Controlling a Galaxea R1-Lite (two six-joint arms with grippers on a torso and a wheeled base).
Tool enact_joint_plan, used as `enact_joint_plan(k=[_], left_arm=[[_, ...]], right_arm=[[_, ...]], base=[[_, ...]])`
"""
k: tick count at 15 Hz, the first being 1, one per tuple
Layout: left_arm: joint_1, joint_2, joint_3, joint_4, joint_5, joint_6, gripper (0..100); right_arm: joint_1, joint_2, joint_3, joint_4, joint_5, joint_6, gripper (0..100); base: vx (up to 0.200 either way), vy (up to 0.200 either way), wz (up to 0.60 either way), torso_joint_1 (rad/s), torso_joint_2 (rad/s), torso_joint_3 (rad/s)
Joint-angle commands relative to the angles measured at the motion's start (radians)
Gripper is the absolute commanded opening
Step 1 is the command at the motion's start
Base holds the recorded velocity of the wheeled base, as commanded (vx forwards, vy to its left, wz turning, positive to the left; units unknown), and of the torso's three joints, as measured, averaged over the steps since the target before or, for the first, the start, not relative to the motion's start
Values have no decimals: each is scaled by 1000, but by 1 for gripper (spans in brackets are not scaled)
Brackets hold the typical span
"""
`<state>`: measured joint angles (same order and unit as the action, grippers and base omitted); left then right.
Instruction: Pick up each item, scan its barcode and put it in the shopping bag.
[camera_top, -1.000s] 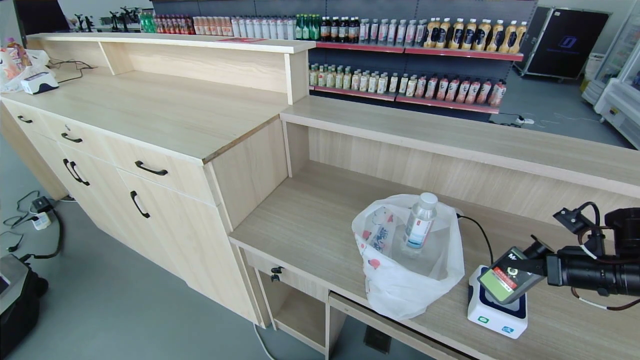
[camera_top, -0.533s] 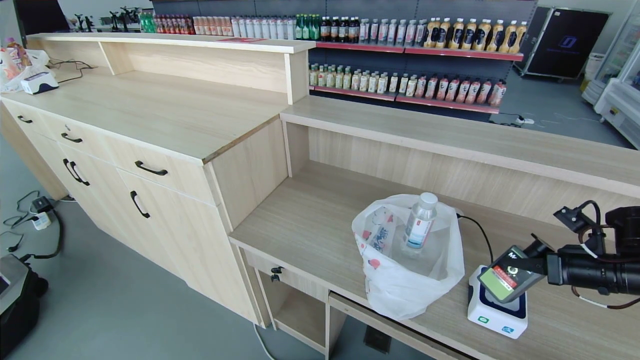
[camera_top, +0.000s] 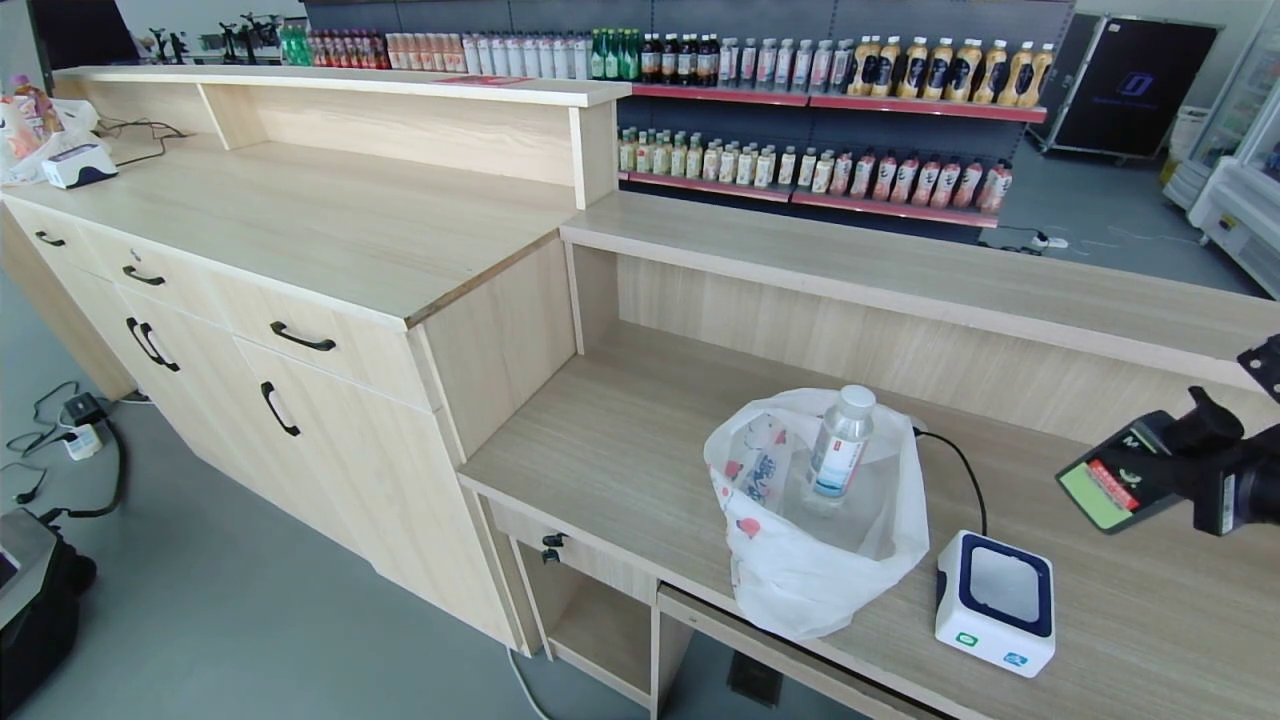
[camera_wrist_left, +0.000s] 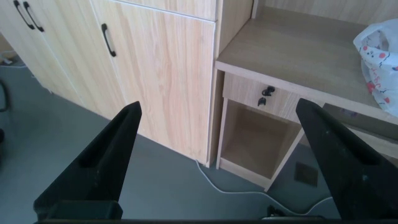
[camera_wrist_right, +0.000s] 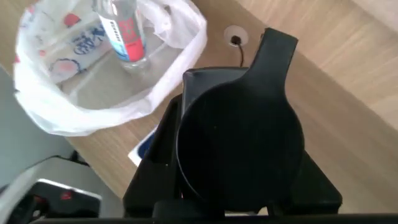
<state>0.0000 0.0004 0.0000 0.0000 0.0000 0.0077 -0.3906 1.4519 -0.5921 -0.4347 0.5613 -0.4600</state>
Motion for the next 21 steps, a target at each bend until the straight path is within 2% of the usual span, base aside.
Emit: enact_joint_plan(k=[1,2,5,9,11,13,15,18,21], left_arm=[[0,0,0,0,0,0,100],[0,0,0,0,0,0,100],[0,0,0,0,0,0,100],[0,0,0,0,0,0,100],[0,0,0,0,0,0,100],[0,0,0,0,0,0,100],[0,0,0,0,0,0,100],[0,0,0,0,0,0,100],[0,0,0,0,0,0,100]], right_arm=[[-66,-108,83,-67,-78,-140,0],[-77,-107,89,-67,-81,-201,0],[-27,-119,100,-70,-116,-230,0],[33,-44,100,-95,-142,-212,0],[42,16,100,-99,-110,-204,0],[76,130,94,-107,37,-198,0],[128,223,91,-159,101,-204,0],[225,367,75,-285,126,-216,0],[283,507,43,-398,134,-215,0]], base=[[0,0,0,0,0,0],[0,0,0,0,0,0],[0,0,600,2,2,1],[0,0,450,5,1,2],[0,0,0,0,0,0],[0,0,0,0,0,0],[0,0,0,0,0,0],[0,0,0,0,0,0],[0,0,0,0,0,0]])
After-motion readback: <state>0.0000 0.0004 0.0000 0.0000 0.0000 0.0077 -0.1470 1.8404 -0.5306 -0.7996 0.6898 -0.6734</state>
